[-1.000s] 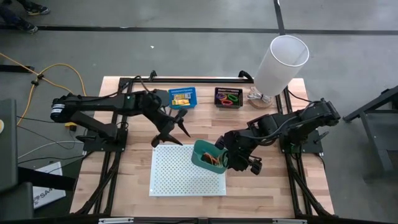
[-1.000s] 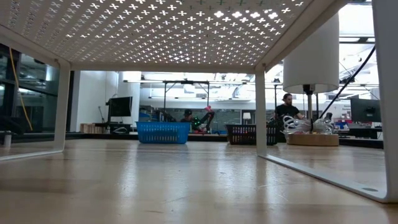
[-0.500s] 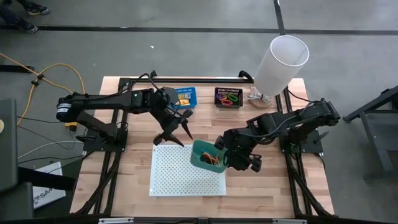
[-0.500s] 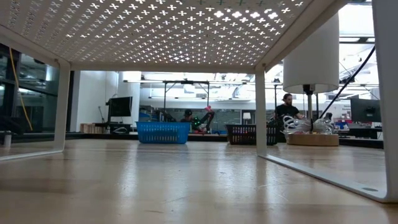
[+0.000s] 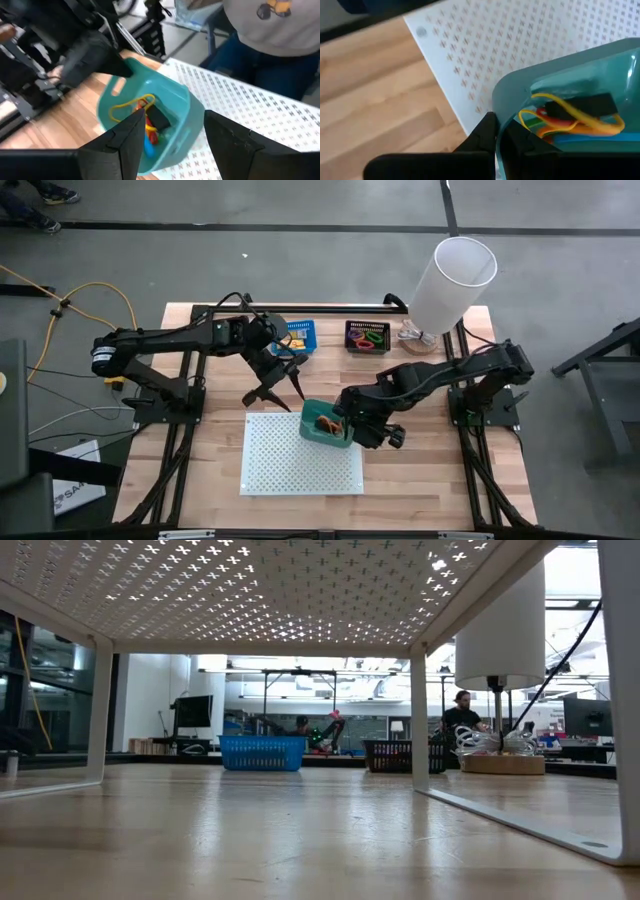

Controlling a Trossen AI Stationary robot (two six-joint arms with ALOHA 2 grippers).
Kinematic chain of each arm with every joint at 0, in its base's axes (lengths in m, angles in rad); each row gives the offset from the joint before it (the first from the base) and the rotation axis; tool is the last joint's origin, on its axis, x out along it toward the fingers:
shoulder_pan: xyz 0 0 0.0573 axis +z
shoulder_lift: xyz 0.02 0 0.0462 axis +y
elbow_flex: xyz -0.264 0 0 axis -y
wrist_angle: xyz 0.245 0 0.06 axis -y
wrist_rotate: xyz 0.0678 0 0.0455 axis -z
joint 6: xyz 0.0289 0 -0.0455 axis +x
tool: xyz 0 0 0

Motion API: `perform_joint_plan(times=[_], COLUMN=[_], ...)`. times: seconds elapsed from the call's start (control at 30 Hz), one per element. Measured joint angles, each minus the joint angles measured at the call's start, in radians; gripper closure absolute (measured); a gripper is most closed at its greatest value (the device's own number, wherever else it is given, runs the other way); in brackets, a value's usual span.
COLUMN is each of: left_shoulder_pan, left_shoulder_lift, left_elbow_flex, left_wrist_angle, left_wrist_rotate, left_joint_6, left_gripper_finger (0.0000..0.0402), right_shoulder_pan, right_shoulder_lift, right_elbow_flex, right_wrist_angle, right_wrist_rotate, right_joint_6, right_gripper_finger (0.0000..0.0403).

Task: Pick & Place Office Desk Supplies
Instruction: Put the green bin on the shelf

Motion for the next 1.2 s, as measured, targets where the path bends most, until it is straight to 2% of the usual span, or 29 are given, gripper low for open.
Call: perform_joint_plan(times=[0.3, 0.57, 0.77, 1.0, 1.2], left_shoulder_pan=[0.015, -0.013, -0.043, -0.043, -0.042], left_shoulder_lift=[0.001, 0.047, 0.064, 0.086, 0.195], left_elbow_flex=[0.0, -0.001, 0.006, 0.107, 0.245], left_wrist_angle=[-0.058, -0.1, -0.112, -0.208, -0.363], left_wrist_rotate=[-0.007, -0.036, -0.109, -0.079, -0.075], left_joint_6=[0.114, 0.121, 0.163, 0.154, 0.178], left_gripper_finger=[0.0206, 0.0206, 0.0206, 0.0206, 0.0206], right_shoulder_pan=[-0.02, -0.02, -0.02, -0.02, -0.02], right_shoulder_lift=[0.001, 0.001, 0.001, 0.001, 0.001], right_elbow_flex=[0.0, 0.0, 0.001, 0.001, 0.001], right_wrist_angle=[0.02, 0.033, 0.034, 0.04, 0.056], right_wrist_rotate=[0.009, 0.017, 0.011, 0.008, -0.015], right_joint_6=[-0.045, -0.044, -0.042, -0.038, -0.037], right_gripper_finger=[0.04, 0.04, 0.04, 0.04, 0.04])
